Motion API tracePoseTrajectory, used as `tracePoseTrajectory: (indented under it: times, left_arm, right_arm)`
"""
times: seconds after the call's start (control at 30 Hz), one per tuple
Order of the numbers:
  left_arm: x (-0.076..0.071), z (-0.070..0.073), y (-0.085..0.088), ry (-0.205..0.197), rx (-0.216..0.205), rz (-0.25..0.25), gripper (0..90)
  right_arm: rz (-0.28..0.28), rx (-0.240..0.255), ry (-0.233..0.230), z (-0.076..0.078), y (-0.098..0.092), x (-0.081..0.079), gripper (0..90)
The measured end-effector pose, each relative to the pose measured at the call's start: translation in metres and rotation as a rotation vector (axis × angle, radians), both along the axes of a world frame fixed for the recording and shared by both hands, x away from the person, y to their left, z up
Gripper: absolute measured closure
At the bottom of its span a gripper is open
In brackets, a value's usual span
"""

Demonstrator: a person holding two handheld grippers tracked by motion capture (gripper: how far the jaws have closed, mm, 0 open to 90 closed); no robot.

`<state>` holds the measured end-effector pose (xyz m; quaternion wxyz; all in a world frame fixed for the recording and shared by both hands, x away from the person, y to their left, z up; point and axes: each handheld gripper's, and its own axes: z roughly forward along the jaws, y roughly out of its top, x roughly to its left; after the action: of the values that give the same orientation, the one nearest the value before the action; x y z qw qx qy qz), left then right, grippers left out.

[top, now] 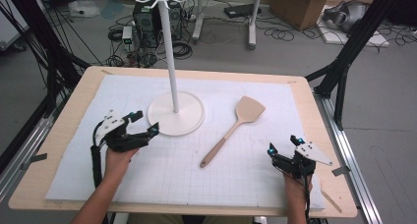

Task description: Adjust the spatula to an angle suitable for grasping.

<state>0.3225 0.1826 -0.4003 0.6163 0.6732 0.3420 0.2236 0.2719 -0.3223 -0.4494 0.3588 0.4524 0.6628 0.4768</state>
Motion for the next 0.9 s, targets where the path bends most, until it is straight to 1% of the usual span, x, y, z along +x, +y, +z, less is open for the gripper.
tracePoseTrajectory:
  times: [0.03, 0.07, 0.1, 0.13, 0.2, 0.23, 0.3, 0.33, 0.37, 0.47, 0.53, 0.57, 0.6, 0.63, 0.7, 0.73, 0.77, 0.8, 0.83, 0.87, 0.9]
  left_arm:
    - [0.003, 0.002, -0.009, 0.005, 0.003, -0.029, 20.0]
    - [0.003, 0.002, -0.009, 0.005, 0.003, -0.029, 20.6]
    - [0.009, 0.006, -0.025, 0.020, 0.020, -0.081, 21.0]
    - [0.009, 0.006, -0.025, 0.020, 0.020, -0.081, 21.2]
    - [0.015, 0.009, -0.040, 0.034, 0.041, -0.117, 21.2]
    - [0.021, 0.012, -0.054, 0.048, 0.053, -0.153, 21.4]
    - [0.025, 0.014, -0.067, 0.059, 0.074, -0.184, 22.0]
    - [0.025, 0.014, -0.067, 0.059, 0.074, -0.184, 22.3]
    - [0.027, 0.015, -0.072, 0.059, 0.079, -0.189, 22.9]
    - [0.031, 0.017, -0.086, 0.083, 0.095, -0.216, 24.1]
    - [0.035, 0.016, -0.095, 0.106, 0.101, -0.229, 26.8]
    - [0.038, 0.014, -0.103, 0.128, 0.116, -0.243, 30.6]
    - [0.038, 0.014, -0.103, 0.128, 0.116, -0.243, 31.8]
    - [0.040, 0.012, -0.107, 0.136, 0.119, -0.245, 33.5]
    - [0.043, 0.007, -0.114, 0.161, 0.123, -0.254, 36.0]
    - [0.046, 0.002, -0.122, 0.190, 0.141, -0.262, 37.0]
    - [0.047, -0.001, -0.126, 0.209, 0.143, -0.266, 37.5]
    - [0.048, -0.004, -0.130, 0.227, 0.154, -0.277, 38.9]
    - [0.049, -0.006, -0.135, 0.247, 0.168, -0.279, 42.3]
    - [0.050, -0.009, -0.140, 0.260, 0.177, -0.277, 43.6]
    - [0.050, -0.009, -0.140, 0.260, 0.177, -0.277, 43.1]
  right_arm:
    - [0.000, 0.003, 0.002, 0.000, 0.001, 0.000, 15.6]
    - [0.004, 0.002, 0.004, 0.000, 0.001, 0.000, 15.6]
    - [0.003, 0.002, 0.003, 0.000, 0.001, 0.000, 15.6]
    - [0.002, 0.003, 0.004, 0.000, 0.001, 0.000, 15.6]
    - [-0.002, 0.000, 0.005, 0.000, 0.001, -0.001, 15.6]
    - [-0.003, 0.001, 0.005, 0.000, 0.002, -0.001, 15.6]
    - [0.000, 0.003, 0.005, 0.000, 0.001, 0.000, 15.6]
    - [0.002, 0.003, 0.002, 0.000, 0.001, 0.000, 15.6]
    - [0.002, 0.003, 0.002, 0.000, 0.001, 0.000, 15.6]
    - [-0.001, 0.000, 0.005, 0.000, 0.001, 0.000, 15.6]
    - [0.001, 0.000, 0.002, 0.000, 0.001, 0.000, 15.6]
    - [-0.001, 0.003, 0.002, 0.000, 0.001, 0.000, 15.6]
    - [-0.001, 0.003, 0.002, 0.000, 0.001, 0.000, 15.6]
    - [-0.002, 0.002, -0.001, 0.000, 0.000, 0.000, 15.6]
    - [0.000, 0.004, 0.005, 0.000, 0.001, 0.000, 15.6]
    - [0.001, 0.001, 0.003, 0.000, 0.001, 0.000, 15.6]
    - [0.001, 0.001, 0.002, 0.000, 0.001, 0.000, 15.6]
    - [0.001, 0.001, 0.001, 0.000, 0.001, 0.000, 15.6]
    - [0.001, 0.000, 0.002, 0.000, 0.001, 0.000, 15.6]
    - [0.001, 0.001, 0.003, 0.000, 0.001, 0.000, 15.6]
    - [0.002, 0.004, 0.000, 0.000, 0.001, 0.000, 15.6]
